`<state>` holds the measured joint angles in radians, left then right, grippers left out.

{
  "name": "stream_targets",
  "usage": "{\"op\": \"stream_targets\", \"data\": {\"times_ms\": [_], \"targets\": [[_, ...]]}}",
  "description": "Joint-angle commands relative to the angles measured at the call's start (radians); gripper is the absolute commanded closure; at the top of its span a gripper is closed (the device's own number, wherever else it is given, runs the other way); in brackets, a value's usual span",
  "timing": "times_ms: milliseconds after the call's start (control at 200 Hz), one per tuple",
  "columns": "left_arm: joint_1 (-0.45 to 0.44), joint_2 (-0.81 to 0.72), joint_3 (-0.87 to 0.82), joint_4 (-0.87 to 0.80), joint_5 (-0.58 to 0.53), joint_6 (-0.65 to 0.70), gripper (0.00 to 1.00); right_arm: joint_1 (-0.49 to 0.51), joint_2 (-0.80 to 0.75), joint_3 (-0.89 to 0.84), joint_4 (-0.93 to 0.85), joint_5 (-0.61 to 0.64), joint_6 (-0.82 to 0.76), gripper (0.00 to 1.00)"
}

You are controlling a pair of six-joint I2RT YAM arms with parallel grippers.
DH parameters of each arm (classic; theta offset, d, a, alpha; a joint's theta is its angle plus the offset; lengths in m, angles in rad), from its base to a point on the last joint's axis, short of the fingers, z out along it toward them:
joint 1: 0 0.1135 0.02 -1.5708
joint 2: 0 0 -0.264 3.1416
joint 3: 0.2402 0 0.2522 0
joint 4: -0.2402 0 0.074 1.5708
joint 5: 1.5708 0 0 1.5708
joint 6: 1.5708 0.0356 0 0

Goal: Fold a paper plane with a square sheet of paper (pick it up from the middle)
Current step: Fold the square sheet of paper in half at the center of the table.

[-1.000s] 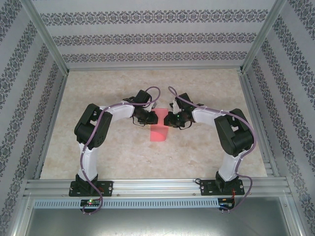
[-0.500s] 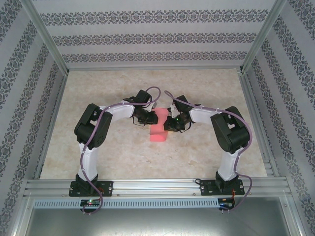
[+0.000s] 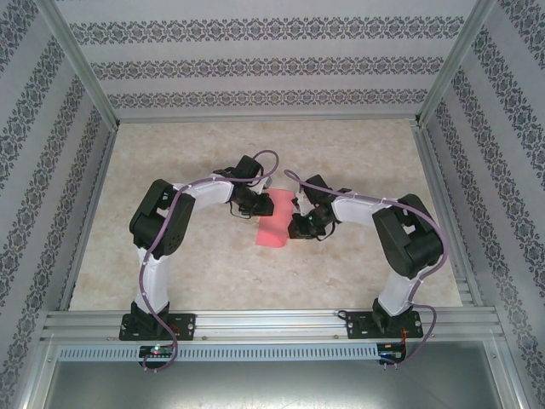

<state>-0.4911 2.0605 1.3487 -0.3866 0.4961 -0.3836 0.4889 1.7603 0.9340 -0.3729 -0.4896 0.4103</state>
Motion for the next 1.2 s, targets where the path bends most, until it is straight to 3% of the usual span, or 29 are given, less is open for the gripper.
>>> {"op": "stream_targets", "data": {"times_ms": [0, 205, 345, 704, 1194], "targets": [[-0.001, 0.076, -0.039, -0.150, -0.093, 0.027, 0.77, 0.001, -0.065, -0.029, 0.059, -0.042, 0.093, 0.86], [-0.001, 0.073, -0.042, -0.149, -0.093, 0.030, 0.77, 0.005, -0.087, -0.026, 0.206, -0.044, 0.209, 0.86], [-0.001, 0.074, -0.043, -0.147, -0.091, 0.032, 0.77, 0.049, -0.024, 0.043, 0.138, -0.026, 0.179, 0.86], [-0.001, 0.079, -0.039, -0.153, -0.109, 0.031, 0.78, 0.069, 0.074, 0.024, 0.140, -0.036, 0.163, 0.86], [0.002, 0.101, -0.007, -0.175, -0.109, 0.045, 0.78, 0.100, -0.038, -0.157, 0.114, -0.018, 0.171, 0.86]]}}
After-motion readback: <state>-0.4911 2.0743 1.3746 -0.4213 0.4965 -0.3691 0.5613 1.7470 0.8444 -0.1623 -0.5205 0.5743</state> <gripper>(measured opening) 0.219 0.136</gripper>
